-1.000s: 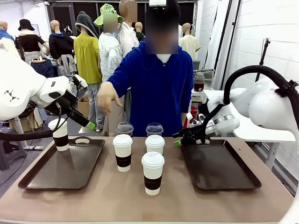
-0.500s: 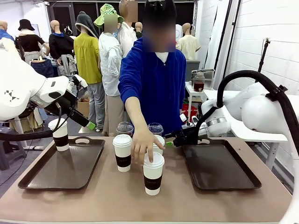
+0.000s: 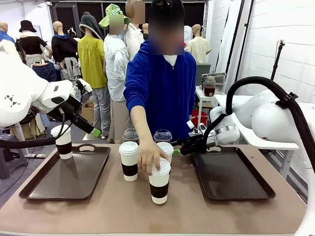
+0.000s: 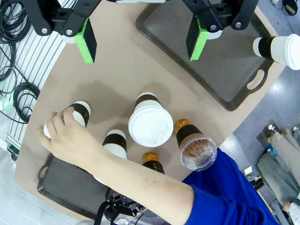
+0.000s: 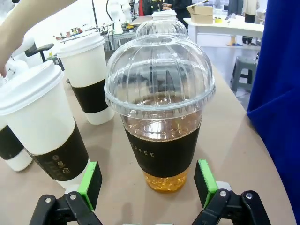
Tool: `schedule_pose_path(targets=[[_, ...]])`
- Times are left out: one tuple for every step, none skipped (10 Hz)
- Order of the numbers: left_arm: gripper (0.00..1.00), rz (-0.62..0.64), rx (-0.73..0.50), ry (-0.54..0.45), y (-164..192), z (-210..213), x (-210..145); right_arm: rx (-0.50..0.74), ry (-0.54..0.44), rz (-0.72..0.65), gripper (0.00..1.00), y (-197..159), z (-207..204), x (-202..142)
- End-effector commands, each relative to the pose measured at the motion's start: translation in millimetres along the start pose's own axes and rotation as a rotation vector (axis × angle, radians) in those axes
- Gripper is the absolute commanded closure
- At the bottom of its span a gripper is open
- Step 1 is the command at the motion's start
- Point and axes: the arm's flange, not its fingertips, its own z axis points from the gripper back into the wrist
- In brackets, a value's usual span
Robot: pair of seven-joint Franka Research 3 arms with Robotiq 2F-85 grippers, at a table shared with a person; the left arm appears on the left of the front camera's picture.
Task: Distribute the coffee onto the tray.
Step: Pick up one iced Americano and place it on the right Handle tray.
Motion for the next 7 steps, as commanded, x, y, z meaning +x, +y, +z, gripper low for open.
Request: schedule_pose_path(targets=[[0.00,0.003,-0.004,-0.004,1,1,-1,0.006,-0.009,-0.012,0.00,-8,-9,4],[0.00,0.003,-0.004,-0.004,1,1,-1,0.009,0.000,-0.007,0.00,-8,-12,5],[0.00,0.003,-0.004,-0.004,1,1,-1,0.010,0.002,-0.004,0.00,-9,-14,7],[0.00,0.003,-0.004,-0.004,1,1,-1,0.015,0.006,-0.003,0.00,-9,-18,8],[0.00,0.003,-0.004,-0.004,1,1,-1,0.019,0.006,-0.005,0.00,-10,-20,9],[0.00,0.003,-0.004,-0.004,1,1,-1,0.020,0.008,-0.003,0.00,-11,-22,10],[0.00,0.003,-0.004,-0.004,1,1,-1,0.030,0.001,-0.010,0.00,-13,-25,9]])
